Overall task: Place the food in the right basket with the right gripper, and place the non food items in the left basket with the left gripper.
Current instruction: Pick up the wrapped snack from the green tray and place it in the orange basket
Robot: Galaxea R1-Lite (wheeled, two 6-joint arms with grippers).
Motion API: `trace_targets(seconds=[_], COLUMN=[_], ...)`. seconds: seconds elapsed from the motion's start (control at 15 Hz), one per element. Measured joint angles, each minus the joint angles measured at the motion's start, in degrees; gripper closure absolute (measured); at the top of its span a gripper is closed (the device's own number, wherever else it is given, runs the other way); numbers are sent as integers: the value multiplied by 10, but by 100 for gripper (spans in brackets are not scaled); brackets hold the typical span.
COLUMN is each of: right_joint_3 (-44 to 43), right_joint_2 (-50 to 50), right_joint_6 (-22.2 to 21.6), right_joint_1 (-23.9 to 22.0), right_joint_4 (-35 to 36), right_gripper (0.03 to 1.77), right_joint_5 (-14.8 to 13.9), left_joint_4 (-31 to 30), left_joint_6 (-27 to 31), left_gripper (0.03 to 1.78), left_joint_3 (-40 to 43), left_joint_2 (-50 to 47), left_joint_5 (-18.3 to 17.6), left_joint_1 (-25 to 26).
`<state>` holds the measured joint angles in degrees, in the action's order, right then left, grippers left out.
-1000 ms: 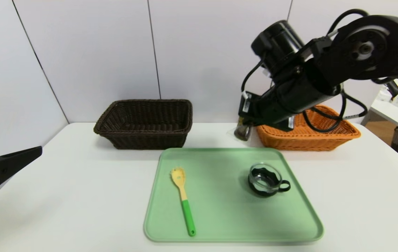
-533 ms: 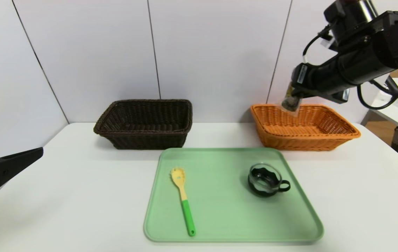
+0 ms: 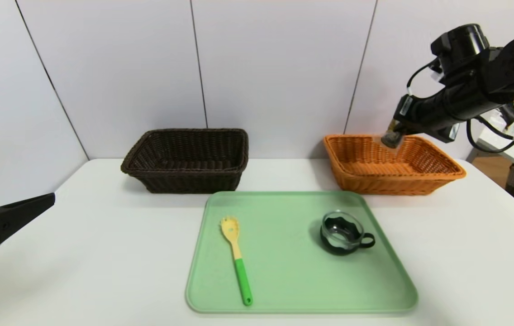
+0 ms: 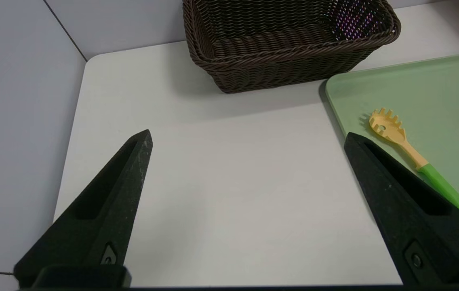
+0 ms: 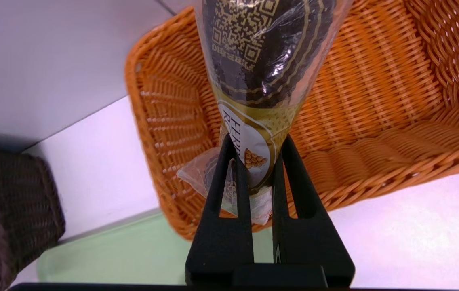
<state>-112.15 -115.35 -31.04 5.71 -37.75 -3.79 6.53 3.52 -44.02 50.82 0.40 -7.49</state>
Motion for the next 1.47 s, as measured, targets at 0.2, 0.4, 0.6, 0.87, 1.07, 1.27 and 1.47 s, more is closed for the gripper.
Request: trace_targets(seconds=[0.2,0.4,0.6,0.87,1.07,1.27,1.47], right_joint_3=[0,-1,-1,0,0,0,0], right_joint_2=[-33,-63,-81,-93,-95,-96,-94], right_joint_6=[-2,-24,-49,-49,-47,-45,-45], right_joint_1=[-13,-21,-31,-35,-35,-35,-38], right_joint_4=[28,44,42,38,35,27,27], right_gripper=[161,161,161,161,161,152,106], right_joint_5=[3,21,47,48,47,47,48], left_joint_4=[0,1,1,0,0,1,1], left_joint_6=[0,0,0,0,-1,0,0], left_gripper=[12,12,12,12,12,12,12], left_joint_3=[2,9,16,17,18,17,17], left_joint_2=[-2,-6,-9,-8,-8,-10,-10], left_joint_5=[0,1,2,2,3,9,10], left_joint_1=[0,0,0,0,1,1,1])
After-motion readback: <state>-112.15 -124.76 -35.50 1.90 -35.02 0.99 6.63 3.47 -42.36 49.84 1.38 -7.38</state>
